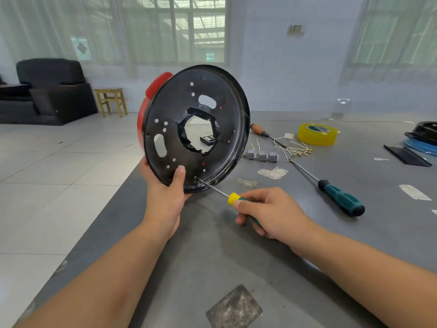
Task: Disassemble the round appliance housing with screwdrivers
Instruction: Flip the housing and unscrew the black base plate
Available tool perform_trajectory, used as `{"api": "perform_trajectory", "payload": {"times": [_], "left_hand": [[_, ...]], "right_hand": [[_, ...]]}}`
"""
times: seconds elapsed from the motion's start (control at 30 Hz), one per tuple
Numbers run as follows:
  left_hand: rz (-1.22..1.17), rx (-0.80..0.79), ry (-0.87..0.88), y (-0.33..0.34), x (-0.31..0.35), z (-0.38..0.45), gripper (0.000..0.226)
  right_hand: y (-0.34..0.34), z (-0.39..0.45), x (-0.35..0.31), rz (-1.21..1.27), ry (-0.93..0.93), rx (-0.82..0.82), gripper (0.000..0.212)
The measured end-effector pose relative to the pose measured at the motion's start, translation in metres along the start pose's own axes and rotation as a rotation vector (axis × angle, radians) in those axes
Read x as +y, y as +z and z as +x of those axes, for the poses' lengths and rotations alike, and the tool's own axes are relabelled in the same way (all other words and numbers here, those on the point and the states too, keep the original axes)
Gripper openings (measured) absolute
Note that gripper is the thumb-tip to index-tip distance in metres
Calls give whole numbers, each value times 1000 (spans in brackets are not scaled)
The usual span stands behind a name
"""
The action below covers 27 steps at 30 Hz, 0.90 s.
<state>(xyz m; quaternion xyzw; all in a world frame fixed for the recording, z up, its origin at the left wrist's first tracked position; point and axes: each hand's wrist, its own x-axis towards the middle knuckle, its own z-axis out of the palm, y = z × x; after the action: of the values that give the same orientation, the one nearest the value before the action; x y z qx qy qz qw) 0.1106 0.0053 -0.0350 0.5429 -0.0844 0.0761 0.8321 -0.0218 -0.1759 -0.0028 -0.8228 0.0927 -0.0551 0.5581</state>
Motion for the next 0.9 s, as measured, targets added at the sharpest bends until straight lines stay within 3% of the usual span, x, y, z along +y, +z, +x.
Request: {"api": "perform_trajectory", "payload": {"times": [0.07,0.17,0.37,0.47,0.57,0.63,0.7,0.77,0.9], "left_hand": [[63,-37,24,0,-1,-1,58],[111,-51,37,0,-1,-3,57],[294,-29,138,1,4,-8,65],[347,-40,163,0,4,-9,65],[327,-21,162,-1,0,-10,66],[305,-9,141,-3,-1,-10,66],[292,0,123,-4,-1,-9,63],[278,18,116,-5,-1,-7,59],[236,91,98,-7,-2,-5,59]], "right_hand": [[-1,-1,-4,121,93,-46,14],[-3,-3,-7,71,88,-54,18],[-3,-13,-9,-690,-281,142,29],[0,-18,-5,-1287,-615,281,33],[-1,-19,-3,-1404,-773,364,48],[1,-19,-5,-1304,-778,326,43],[1,-21,-11,-1010,-673,272,46],[0,-20,-15,-612,-517,246,46],[1,-11,-19,358,-222,255,24]]}}
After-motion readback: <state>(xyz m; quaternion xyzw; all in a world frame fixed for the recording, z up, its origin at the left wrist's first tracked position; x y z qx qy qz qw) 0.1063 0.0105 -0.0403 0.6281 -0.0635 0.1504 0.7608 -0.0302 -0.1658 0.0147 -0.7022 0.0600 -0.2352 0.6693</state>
